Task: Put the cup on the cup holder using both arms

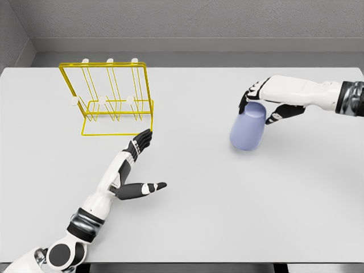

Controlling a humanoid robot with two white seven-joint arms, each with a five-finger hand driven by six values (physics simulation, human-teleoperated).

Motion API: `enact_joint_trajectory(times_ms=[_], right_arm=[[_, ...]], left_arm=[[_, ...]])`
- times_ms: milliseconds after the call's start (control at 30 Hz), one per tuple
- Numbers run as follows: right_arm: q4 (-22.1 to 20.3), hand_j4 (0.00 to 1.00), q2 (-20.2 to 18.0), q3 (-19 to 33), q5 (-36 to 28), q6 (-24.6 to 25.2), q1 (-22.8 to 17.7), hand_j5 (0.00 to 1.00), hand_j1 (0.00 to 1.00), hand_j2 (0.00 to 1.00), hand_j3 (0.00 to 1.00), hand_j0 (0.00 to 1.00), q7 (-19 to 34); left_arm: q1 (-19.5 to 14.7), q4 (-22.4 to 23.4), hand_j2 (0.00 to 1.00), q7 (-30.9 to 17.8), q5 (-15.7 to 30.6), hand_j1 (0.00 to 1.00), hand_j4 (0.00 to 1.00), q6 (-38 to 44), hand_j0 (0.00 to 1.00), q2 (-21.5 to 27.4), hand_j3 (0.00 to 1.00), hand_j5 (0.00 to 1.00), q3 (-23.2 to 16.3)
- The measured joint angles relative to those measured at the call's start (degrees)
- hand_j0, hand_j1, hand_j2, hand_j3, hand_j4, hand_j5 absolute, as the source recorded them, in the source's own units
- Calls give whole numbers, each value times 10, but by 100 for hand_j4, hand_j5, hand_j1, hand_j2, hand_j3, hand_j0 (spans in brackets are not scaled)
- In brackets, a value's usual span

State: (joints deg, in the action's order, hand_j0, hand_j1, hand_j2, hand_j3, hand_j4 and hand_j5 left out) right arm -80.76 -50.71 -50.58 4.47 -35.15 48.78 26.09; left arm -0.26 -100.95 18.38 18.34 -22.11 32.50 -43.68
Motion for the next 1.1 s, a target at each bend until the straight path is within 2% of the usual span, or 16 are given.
enact_joint_trajectory(times_ms=[1100], right_arm=[[-20,59,31,0,0,0,-1,59,59,59,59,59,-13]], left_arm=[[0,0,100,1,0,100,100,1,100,1,100,100,1]])
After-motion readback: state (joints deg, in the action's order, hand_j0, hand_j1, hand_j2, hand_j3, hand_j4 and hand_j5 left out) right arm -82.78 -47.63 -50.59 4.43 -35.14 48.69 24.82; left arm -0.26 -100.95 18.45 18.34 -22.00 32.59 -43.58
